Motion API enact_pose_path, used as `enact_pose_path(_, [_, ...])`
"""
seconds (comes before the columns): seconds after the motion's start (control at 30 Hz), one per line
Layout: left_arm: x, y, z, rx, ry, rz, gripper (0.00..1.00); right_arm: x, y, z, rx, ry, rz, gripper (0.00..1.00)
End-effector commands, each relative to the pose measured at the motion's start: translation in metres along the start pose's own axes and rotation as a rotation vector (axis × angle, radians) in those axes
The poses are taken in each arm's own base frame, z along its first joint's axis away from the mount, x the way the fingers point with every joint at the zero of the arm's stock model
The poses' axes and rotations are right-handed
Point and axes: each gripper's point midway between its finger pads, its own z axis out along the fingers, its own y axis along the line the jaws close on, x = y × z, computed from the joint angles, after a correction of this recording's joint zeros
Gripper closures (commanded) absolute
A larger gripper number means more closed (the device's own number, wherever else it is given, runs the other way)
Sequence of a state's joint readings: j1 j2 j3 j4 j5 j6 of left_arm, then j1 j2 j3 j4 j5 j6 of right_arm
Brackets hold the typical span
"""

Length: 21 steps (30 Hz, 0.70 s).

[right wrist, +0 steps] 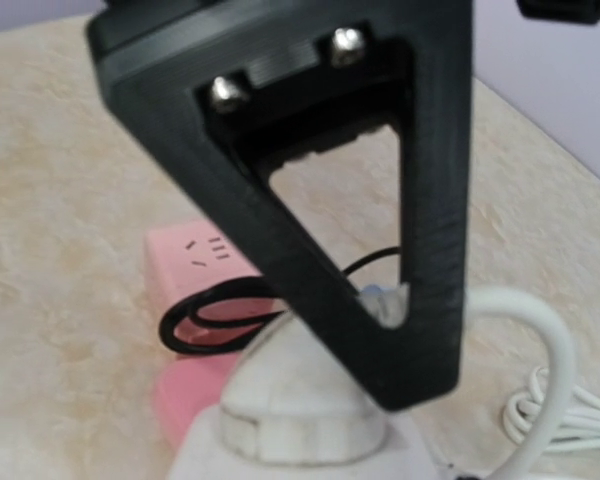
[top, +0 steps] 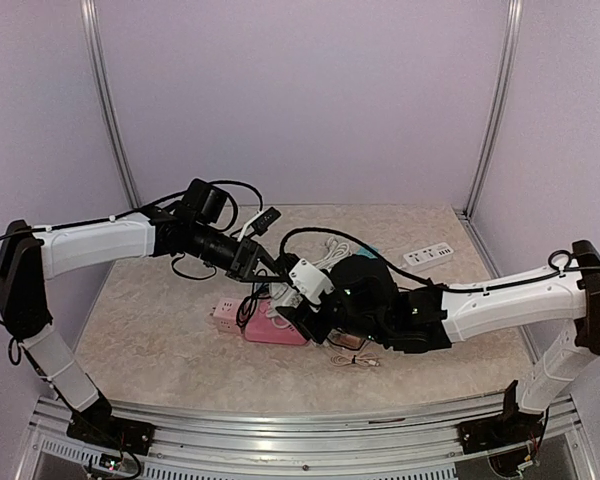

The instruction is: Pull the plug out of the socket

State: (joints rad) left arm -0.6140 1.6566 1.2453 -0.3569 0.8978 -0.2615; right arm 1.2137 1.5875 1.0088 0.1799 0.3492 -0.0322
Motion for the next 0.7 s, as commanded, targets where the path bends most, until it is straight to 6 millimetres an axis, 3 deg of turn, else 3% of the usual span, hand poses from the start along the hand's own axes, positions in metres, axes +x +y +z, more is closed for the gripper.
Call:
enact_pose_path(0.0, [-0.013,0.01,-0.011,-0.01,-0.026,-0.008,1.0,-0.051,-0.015,-0.027,0.001,-0.173,0.04,1.0])
enact_pose_path(0.27, [-0.013,0.011,-0.011,-0.014,-0.028,-0.01,1.0,-0.04,-0.018,-0.018,0.034,-0.117,0.036,1.0])
enact_pose_path(0.67, [-0.014,-0.001,-0.013,-0.004,-0.033,0.026,1.0,0.009,-0.028,0.021,0.179,0.121,-0.012,1.0])
